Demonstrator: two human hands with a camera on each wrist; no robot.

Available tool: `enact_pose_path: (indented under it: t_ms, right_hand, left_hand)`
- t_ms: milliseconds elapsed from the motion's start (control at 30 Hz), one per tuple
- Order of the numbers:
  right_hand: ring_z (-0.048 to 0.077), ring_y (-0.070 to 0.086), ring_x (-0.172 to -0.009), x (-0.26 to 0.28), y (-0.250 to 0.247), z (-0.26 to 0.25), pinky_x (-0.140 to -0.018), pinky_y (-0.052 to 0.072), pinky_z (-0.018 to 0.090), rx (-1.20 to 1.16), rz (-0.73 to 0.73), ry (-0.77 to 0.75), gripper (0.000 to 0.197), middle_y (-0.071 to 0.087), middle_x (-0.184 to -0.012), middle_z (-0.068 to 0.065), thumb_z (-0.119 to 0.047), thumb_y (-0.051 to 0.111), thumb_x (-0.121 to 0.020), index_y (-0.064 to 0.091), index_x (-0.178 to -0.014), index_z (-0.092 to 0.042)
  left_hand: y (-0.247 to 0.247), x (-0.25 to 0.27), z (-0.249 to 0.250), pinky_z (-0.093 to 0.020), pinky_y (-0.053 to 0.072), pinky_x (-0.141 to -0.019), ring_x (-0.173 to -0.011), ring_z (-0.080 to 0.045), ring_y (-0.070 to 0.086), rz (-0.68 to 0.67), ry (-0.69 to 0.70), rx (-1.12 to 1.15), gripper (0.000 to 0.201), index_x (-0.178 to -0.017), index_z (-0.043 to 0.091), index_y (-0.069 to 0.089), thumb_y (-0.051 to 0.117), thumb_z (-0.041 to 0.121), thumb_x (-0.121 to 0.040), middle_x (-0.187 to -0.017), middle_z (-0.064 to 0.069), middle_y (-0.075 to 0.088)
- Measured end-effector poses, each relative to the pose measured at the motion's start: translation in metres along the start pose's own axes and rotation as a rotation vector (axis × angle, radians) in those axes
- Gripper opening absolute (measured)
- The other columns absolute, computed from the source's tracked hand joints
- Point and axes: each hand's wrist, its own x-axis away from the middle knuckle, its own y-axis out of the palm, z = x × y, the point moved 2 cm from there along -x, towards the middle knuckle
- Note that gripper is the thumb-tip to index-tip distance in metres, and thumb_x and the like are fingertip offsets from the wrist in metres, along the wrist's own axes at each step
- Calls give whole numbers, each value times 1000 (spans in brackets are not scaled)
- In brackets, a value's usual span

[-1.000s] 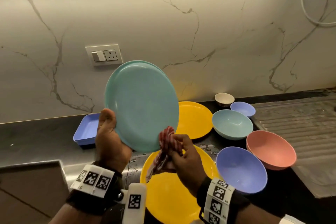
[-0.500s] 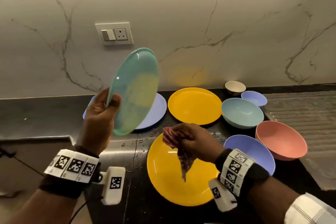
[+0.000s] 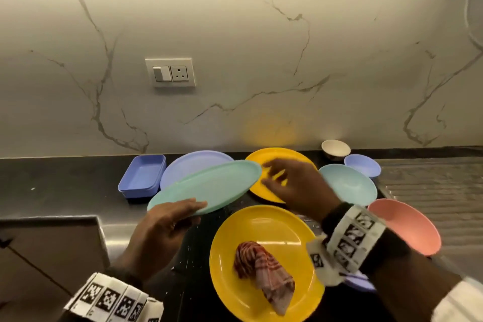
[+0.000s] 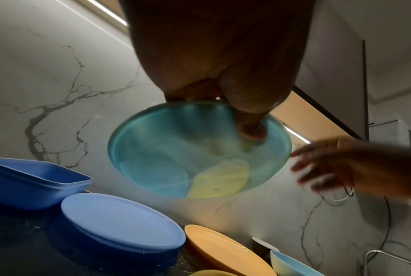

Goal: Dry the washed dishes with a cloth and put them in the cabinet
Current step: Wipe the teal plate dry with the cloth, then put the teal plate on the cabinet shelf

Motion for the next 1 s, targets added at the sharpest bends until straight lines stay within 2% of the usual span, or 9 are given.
enact_pose_path:
  t_ms: [100, 167, 233, 333, 433, 533, 667, 800, 1000]
  right_hand:
    - [15, 65, -85, -25, -84, -36, -78, 55, 36, 60, 473, -234, 34, 69, -95, -4, -30, 72, -82, 68, -115, -24]
    - [19, 63, -96, -40, -131, -58, -83, 51, 32, 183, 670, -389, 36, 68, -105, 3, -22, 71, -84, 66, -119, -17]
    - [25, 57, -111, -59, -161, -67, -94, 46, 34, 326, 778, -459, 42, 63, -118, 10, -19, 69, -84, 62, -124, -12]
    - [29, 47, -128, -87, -180, -61, -106, 41, 39, 475, 772, -386, 55, 53, -136, 14, -23, 70, -83, 53, -135, -13]
    - [34, 38, -138, -104, -182, -53, -113, 35, 49, 621, 745, -342, 65, 44, -147, 18, -22, 72, -82, 46, -140, -14]
    - [36, 31, -144, -114, -181, -56, -115, 29, 56, 697, 723, -324, 70, 35, -154, 18, -20, 72, -81, 40, -144, -16]
    - [35, 22, -148, -124, -180, -54, -119, 23, 53, 681, 682, -249, 76, 25, -160, 16, -17, 69, -83, 32, -150, -18]
    - [35, 22, -148, -130, -178, -45, -119, 23, 55, 686, 664, -218, 78, 25, -160, 15, -13, 68, -81, 32, -150, -19]
    - [35, 20, -149, -134, -183, -36, -119, 21, 57, 752, 670, -216, 75, 24, -161, 15, -7, 63, -82, 33, -150, -18]
  left_hand:
    - [0, -3, 5, -12, 46, -99, -115, 5, 62, 8, -1, -5, 33, -124, 43, 66, 66, 39, -91, -121, 13, 71]
    - [0, -10, 7, -13, 48, -98, -113, 5, 62, 29, 9, -10, 42, -122, 41, 68, 75, 24, -85, -120, 15, 71]
    - [-2, -19, 12, -9, 46, -98, -113, 9, 61, 55, 45, -31, 50, -118, 37, 71, 80, 10, -77, -117, 16, 71]
    - [-1, -34, 16, -1, 38, -97, -113, 20, 54, 65, 96, -62, 40, -113, 31, 75, 78, 13, -77, -112, 18, 69]
    - [12, -47, 8, -5, 41, -96, -109, 23, 53, 51, 95, -93, 33, -110, 36, 75, 81, 21, -81, -109, 22, 70]
    - [36, -52, 3, -17, 51, -85, -96, 10, 64, -39, 89, -165, 26, -103, 36, 78, 68, 40, -79, -100, 19, 76]
    - [79, -48, -2, -23, 54, -69, -81, -6, 72, -188, 147, -248, 24, -97, 34, 78, 77, 32, -74, -91, 17, 77]
    - [113, -37, -10, -27, 56, -66, -83, -8, 73, -230, 169, -248, 27, -95, 34, 77, 78, 25, -70, -89, 17, 77]
    - [148, -20, -28, -27, 56, -70, -91, -3, 72, -368, 102, -342, 42, -95, 46, 73, 84, 32, -56, -99, 29, 73]
